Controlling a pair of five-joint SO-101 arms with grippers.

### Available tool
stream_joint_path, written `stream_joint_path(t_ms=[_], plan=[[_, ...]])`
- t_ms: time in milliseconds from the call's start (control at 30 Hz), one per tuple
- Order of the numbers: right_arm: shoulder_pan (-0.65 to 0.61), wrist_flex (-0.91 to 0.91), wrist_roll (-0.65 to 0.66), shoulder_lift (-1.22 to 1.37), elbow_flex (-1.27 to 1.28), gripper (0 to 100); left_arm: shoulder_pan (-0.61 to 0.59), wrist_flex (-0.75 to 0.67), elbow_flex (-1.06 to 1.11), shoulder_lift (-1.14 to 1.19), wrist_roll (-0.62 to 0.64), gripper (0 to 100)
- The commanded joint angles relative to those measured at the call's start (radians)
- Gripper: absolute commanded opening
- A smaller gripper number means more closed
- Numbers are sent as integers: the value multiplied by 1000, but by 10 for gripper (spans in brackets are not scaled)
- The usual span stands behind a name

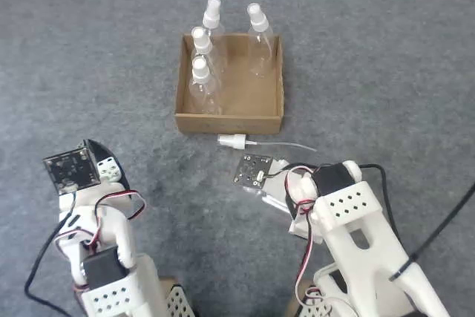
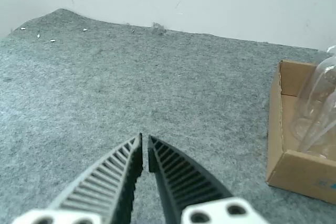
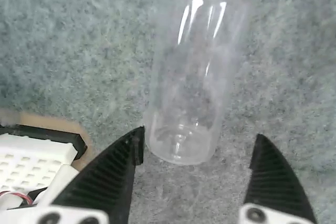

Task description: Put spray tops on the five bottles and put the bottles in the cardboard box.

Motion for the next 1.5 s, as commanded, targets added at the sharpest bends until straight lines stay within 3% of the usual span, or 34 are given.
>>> stream_joint_path(t_ms=[0,267,500,900,1200,1467], plan=[[5,5,-41,-50,-8,278,0,-34,-18,-6,-2,12],[-1,-58,-100,-47,-21,278,0,-34,-18,-6,-2,12],[-131,-21,-212,-41,-110,277,2,-34,-18,-6,-2,12],[-303,-117,-342,-39,-150,276,2,-34,-18,-6,-2,12],[-334,-170,-345,-21,-147,275,2,-34,-18,-6,-2,12],[-335,-255,-347,168,-149,275,2,-34,-18,-6,-2,12]])
